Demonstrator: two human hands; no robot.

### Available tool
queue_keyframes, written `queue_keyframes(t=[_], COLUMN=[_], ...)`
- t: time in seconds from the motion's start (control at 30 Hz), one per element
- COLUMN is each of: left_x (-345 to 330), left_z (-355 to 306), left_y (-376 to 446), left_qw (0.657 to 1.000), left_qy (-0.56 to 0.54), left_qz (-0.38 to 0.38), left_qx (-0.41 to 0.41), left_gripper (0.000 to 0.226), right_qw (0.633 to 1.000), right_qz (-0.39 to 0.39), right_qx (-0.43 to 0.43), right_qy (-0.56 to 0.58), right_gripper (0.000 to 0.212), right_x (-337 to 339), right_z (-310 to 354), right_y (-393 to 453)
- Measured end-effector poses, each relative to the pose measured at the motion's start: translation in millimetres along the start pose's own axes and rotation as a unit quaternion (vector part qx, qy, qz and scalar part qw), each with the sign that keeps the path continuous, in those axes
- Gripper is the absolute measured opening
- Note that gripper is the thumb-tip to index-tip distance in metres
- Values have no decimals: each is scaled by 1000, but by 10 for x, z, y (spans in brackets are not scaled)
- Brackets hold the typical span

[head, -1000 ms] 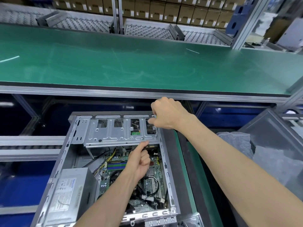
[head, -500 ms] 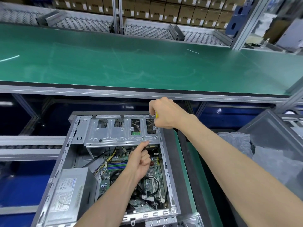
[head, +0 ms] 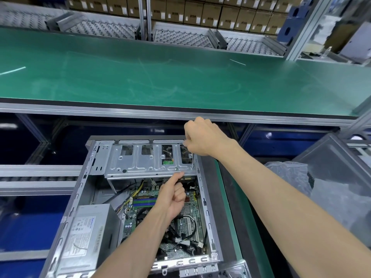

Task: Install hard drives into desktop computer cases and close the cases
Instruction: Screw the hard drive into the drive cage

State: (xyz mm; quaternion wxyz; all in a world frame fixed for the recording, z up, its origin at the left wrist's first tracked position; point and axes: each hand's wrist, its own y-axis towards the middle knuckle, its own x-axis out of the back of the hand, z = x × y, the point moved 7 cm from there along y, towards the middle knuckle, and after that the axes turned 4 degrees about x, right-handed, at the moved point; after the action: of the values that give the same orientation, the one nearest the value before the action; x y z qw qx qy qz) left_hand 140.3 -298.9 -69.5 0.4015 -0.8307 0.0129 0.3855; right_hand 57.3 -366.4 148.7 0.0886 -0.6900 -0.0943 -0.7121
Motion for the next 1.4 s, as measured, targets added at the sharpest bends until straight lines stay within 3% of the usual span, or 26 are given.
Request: queue_keyframes(t=[0.07, 0.1, 0.2, 0.3, 0.37, 0.4, 0.5, 0.63, 0.7, 0.87, 1.0, 1.1, 1.17, 1.27, 1.33, 1.4], left_x=[2, 4, 12, 10, 8, 9, 16, 21, 18, 24, 24, 15, 10, 12, 14, 16], left_z=[1, 4, 4, 7, 8, 5, 11, 9, 11, 10, 3, -5, -1, 6, 1, 7], left_y=[9, 16, 21, 31, 30, 30, 38, 37, 42, 45, 41, 31, 32, 31, 31, 38], left_qw=[1000, 1000, 1000, 1000, 1000, 1000, 1000, 1000, 1000, 1000, 1000, 1000, 1000, 1000, 1000, 1000], left_qy=[3, 2, 1, 0, -1, 0, 5, 1, 0, 1, 6, 6, 5, 3, 4, 5], left_qz=[1, 2, 4, 7, 9, 9, 10, 9, 10, 7, 4, 5, 6, 4, 3, 3], left_qx=[0, 0, -2, -2, -3, -5, -5, -3, -2, -3, -3, -5, -4, -3, -4, -2], left_gripper=[14, 13, 14, 15, 16, 16, 16, 14, 16, 14, 12, 12, 13, 14, 15, 16], right_qw=[999, 999, 1000, 996, 998, 999, 1000, 998, 994, 999, 1000, 998, 995, 999, 1000, 1000], right_qz=[-15, -22, 17, 50, 32, 20, 3, 50, 69, 25, 9, 46, 63, 19, -5, -4], right_qx=[-15, -17, 1, 15, 4, -1, -21, 23, 30, 10, -15, 12, 15, -8, -27, -20], right_qy=[-38, -38, 24, 79, 48, 28, -10, 41, 73, 28, -9, 40, 71, 29, -13, -9], right_gripper=[38, 41, 12, 20, 6, 8, 41, 18, 29, 7, 35, 18, 22, 9, 26, 25], right_x=[-6, 8, -2, -38, -26, -28, -23, -37, -44, -30, -31, -35, -50, -41, -34, -12], right_z=[-36, -47, -45, -34, -50, -60, -102, -34, -42, -49, -108, -90, -100, -164, -198, -170], right_y=[4, 4, 4, -28, -10, 10, 18, 6, -11, 17, 17, 11, -1, 0, -15, -31])
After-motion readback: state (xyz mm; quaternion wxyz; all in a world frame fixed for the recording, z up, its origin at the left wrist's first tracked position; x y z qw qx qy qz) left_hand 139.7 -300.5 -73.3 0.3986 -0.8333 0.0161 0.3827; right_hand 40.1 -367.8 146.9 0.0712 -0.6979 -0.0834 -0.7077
